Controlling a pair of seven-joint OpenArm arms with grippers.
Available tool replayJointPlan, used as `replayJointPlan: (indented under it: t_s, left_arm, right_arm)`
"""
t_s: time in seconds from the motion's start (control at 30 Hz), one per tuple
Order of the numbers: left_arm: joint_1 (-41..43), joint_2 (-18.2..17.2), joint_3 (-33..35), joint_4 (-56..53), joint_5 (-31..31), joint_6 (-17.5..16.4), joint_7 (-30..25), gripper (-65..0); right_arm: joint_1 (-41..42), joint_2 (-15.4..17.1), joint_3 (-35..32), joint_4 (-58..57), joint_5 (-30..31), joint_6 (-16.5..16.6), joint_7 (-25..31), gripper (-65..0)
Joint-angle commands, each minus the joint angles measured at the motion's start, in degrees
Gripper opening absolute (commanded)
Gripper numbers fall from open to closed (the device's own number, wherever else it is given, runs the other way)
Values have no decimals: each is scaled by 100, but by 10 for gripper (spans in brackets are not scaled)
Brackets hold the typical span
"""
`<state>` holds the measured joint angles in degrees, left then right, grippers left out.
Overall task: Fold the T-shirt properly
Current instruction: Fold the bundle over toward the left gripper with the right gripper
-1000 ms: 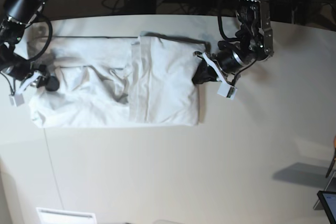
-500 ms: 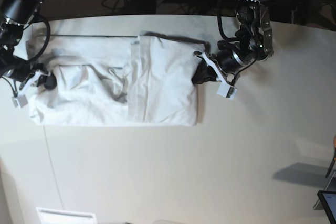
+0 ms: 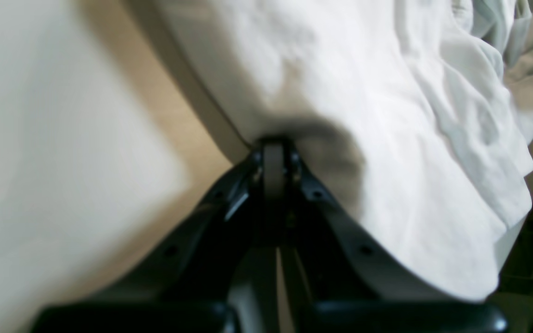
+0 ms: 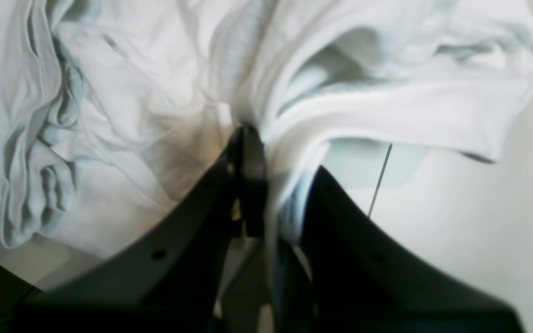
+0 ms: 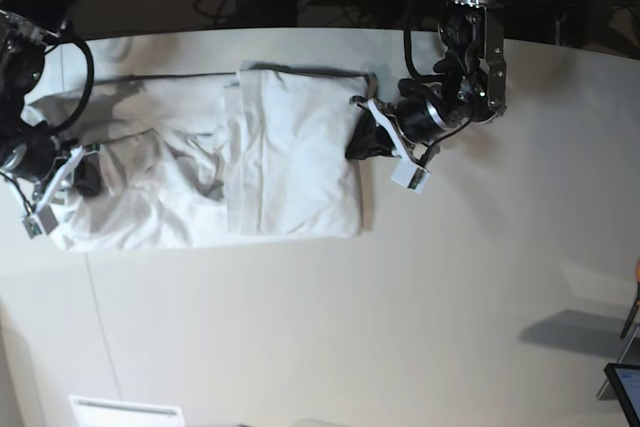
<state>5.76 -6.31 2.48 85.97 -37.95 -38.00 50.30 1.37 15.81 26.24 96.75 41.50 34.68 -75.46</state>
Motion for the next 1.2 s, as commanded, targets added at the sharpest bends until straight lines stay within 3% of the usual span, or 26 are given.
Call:
replayJointPlan:
  t_s: [0.0, 0.17, 0.33, 0.57, 0.87, 1.07, 1.17]
  left_arm:
    - [-97, -7, 38, 40, 55, -20, 126, -650]
    - [-202, 143, 38, 31, 64, -20, 126, -650]
    - [-334, 222, 46, -101, 64, -20, 134, -650]
    - [-519, 301, 345, -470, 64, -20, 134, -650]
    - [-721, 310, 741, -505, 64, -20, 134, -650]
    - [-835, 301, 715, -514, 64, -20, 134, -650]
    - [-888, 310, 741, -514, 64, -20, 134, -650]
  right_arm:
    - [96, 76, -52, 220, 145, -79, 148, -646]
    - [88, 49, -255, 580, 145, -219, 148, -646]
    - [0, -197, -307, 870, 145, -685, 140, -647]
    - [-79, -285, -826, 1011, 145, -782, 377, -647]
    - [-317, -249, -1749, 1248, 145, -1643, 1107, -647]
    - [-273, -249, -2206, 1380, 145, -2153, 1168, -647]
    - [-264, -267, -2373, 1380, 145, -2259, 1177, -647]
